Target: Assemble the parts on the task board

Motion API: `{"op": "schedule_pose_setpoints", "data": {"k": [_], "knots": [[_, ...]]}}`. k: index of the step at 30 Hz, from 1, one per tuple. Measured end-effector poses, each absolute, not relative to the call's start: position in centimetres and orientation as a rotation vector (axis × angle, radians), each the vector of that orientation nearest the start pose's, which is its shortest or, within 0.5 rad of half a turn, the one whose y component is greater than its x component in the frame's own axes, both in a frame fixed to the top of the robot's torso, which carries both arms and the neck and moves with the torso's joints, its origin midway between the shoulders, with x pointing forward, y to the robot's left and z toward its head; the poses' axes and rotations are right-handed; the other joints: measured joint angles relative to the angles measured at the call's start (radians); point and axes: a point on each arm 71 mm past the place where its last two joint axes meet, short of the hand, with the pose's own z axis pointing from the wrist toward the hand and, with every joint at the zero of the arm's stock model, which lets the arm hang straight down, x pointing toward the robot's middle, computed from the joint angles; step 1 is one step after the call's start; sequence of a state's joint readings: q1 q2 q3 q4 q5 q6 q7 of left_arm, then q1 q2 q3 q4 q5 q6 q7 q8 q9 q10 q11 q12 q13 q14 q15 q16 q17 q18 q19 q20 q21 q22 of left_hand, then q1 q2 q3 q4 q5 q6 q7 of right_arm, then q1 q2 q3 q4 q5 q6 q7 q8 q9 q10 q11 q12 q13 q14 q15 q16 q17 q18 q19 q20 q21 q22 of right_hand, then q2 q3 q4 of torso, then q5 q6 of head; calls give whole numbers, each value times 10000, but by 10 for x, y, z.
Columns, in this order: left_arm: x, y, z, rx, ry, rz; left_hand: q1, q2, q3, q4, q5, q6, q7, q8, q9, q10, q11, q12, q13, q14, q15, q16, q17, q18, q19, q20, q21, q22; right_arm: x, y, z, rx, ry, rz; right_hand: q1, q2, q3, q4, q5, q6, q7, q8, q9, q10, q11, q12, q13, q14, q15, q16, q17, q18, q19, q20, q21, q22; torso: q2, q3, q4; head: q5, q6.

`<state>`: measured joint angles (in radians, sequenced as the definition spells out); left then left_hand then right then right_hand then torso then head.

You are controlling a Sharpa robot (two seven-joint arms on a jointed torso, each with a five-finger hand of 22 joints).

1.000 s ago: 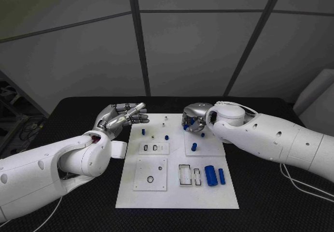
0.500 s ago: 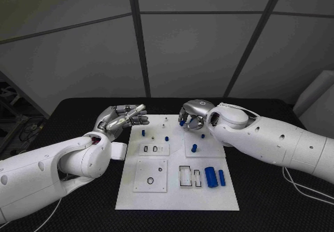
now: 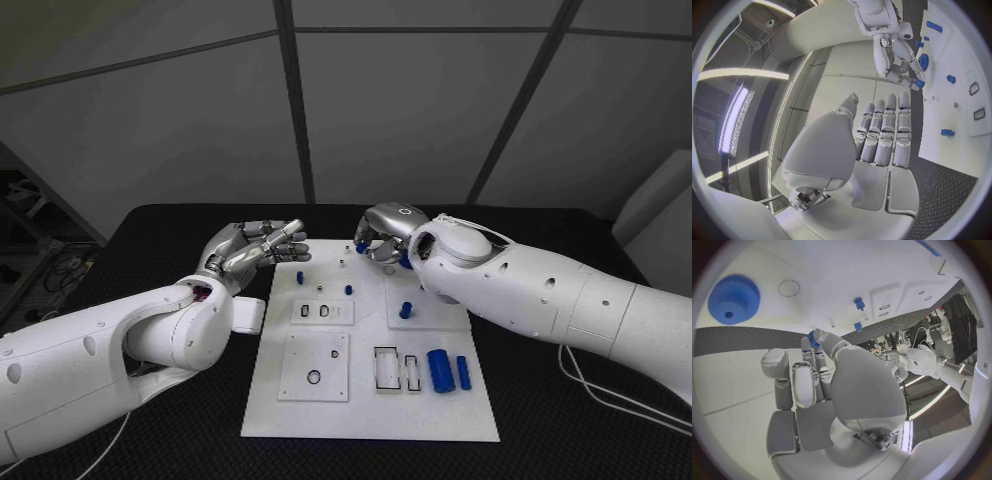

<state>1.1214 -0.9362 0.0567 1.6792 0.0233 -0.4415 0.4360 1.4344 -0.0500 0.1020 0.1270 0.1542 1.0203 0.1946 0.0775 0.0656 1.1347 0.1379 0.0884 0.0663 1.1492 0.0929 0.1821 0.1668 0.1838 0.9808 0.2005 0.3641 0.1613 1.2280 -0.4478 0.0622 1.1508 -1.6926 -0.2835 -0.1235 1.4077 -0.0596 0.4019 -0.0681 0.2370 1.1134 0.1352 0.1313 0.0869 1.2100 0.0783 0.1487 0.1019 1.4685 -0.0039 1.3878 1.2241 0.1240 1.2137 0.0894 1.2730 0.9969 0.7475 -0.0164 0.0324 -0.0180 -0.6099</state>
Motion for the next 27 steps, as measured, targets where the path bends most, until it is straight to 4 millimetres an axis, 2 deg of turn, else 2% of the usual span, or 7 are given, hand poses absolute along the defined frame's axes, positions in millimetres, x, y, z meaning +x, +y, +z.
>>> {"op": "schedule_pose_setpoints", "data": {"k": [10,27], "knots": [[462,217,-166,-11851,12927,-15415,0,0,0,0,0,0,0,0,0,0,0,0,0,0,0,0,-1,0,0,0,0,0,564,-84,-156,-2976,15031,5442,-13,-14,52,52,-53,-17,-11,-47,1,1,-1,-39,3,0,0,0,6,0,0,0,0,30,32,-15,28,21,8],[462,215,-164,-11821,12949,-15482,0,0,0,0,-39,-38,38,-48,0,0,0,0,0,0,0,0,8,-1,36,36,0,0,569,-72,-158,-2780,15034,5359,-161,-61,52,53,-59,-86,21,-81,7,34,-34,-78,41,0,1,39,45,1,-1,0,37,62,73,-14,58,79,-18]]}}
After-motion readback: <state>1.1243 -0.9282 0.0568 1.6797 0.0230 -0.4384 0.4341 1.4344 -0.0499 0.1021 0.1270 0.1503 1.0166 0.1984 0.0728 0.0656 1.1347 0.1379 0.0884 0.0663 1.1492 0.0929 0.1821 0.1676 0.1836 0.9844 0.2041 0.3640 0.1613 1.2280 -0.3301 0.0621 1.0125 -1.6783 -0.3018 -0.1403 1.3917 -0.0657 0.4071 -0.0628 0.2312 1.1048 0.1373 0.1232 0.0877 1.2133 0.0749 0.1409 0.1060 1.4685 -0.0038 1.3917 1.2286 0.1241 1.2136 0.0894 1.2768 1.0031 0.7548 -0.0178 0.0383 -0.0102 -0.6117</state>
